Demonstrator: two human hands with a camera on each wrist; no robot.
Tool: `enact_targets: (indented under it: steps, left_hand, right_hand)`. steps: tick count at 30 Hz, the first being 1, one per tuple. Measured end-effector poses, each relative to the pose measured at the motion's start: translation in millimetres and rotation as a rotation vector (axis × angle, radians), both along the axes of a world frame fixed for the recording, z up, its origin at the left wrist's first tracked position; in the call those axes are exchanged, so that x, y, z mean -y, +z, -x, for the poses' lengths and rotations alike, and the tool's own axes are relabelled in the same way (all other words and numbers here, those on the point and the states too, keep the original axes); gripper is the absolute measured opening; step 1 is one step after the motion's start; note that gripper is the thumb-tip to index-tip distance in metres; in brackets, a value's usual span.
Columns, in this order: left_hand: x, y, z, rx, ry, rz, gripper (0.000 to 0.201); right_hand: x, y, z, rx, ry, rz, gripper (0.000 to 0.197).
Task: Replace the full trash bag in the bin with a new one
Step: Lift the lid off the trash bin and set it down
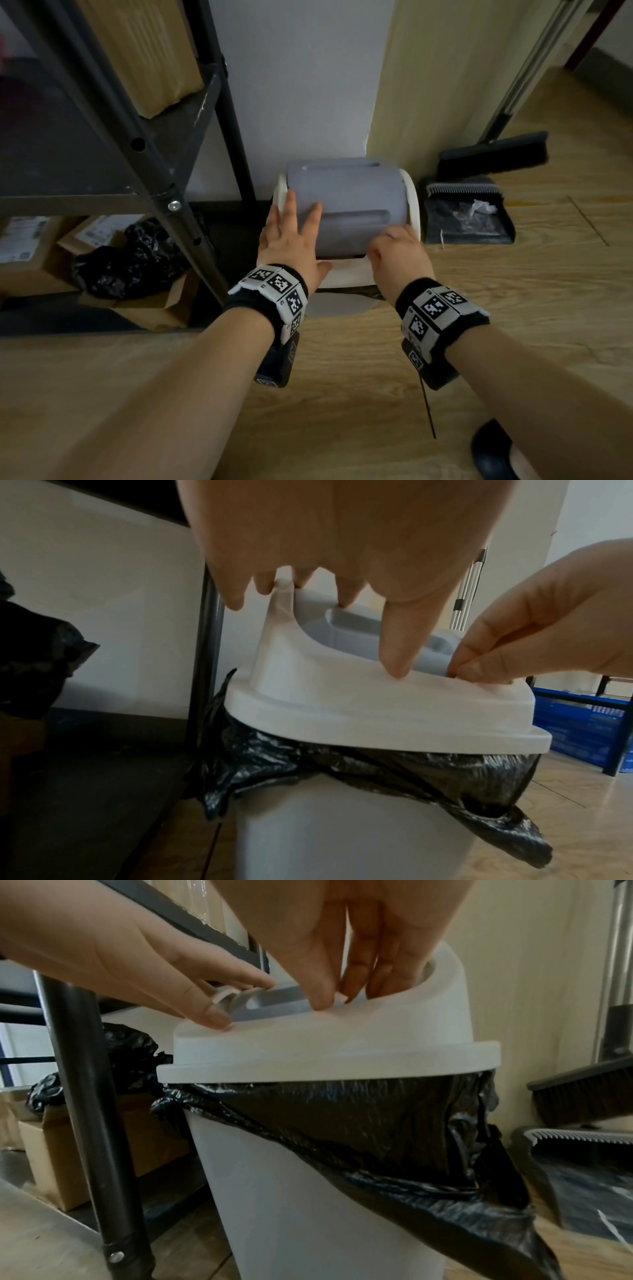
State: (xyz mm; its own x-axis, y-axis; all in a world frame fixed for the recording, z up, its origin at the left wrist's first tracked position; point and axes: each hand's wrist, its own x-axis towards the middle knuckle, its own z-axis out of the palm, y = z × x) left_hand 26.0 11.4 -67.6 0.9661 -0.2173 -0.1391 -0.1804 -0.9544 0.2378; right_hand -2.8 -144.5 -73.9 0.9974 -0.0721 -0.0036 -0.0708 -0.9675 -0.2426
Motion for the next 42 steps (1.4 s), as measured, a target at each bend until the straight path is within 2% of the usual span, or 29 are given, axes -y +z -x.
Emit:
enact_targets:
  steps: [7,14,17,21,24,27,30,32,34,36,38,39,42]
  left_hand:
    - [-1,-3,-1,0.010,-0.010,0.027,0.093]
    - [-2,-3,0,0.015,-0.023,0.029,0.093]
    - [-4,-6,-2,0.014,-0.020,0.043,0.093]
    - [-6,-7,-3,0.011,-0.015,0.065,0.092]
    - [-4,-9,-2,0.000,-0.020,0.098,0.091]
    - [-2,-7,0,0.026,0.012,0.174,0.091]
    - [-2,-4,1,0.007,0.140,0.308,0.103]
    - [-3,-3,0,-0.060,0.252,0.411,0.111]
    - [-5,-7,-3,-0.142,0.343,0.498,0.113]
    - [-6,-13,-6,-0.206,0.401,0.570,0.111]
    - [-7,-20,-8,-0.202,0.417,0.636,0.107]
    - [-7,-22,-8,-0.188,0.416,0.652,0.104]
    - [-8,-25,-9,-0.172,0.386,0.671,0.102]
  right_hand:
    - [-5,-3,0,-0.062,0.032,0.051,0.037]
    - [-12,-8,-8,-0.253,0.032,0.144,0.062]
    - [-10,-9,-12,-0.269,0.045,0.132,0.055]
    - [-6,-11,-5,-0.148,0.070,0.040,0.033]
    - [-6,-10,-3,-0.172,0.080,0.039,0.037]
    - [-4,-6,-2,-0.085,0.061,-0.080,0.039]
    - [-1,-3,5,0.186,-0.069,-0.130,0.035]
    - [3,-6,7,0.337,-0.193,-0.133,0.051]
    - [8,-9,6,0.314,-0.273,-0.214,0.076]
    - [13,-13,4,0.207,-0.339,-0.401,0.092]
    - [15,-17,1,0.119,-0.395,-0.601,0.095]
    - [15,-19,0,0.106,-0.416,-0.640,0.092]
    - [14,-19,1,0.076,-0.446,-0.631,0.085]
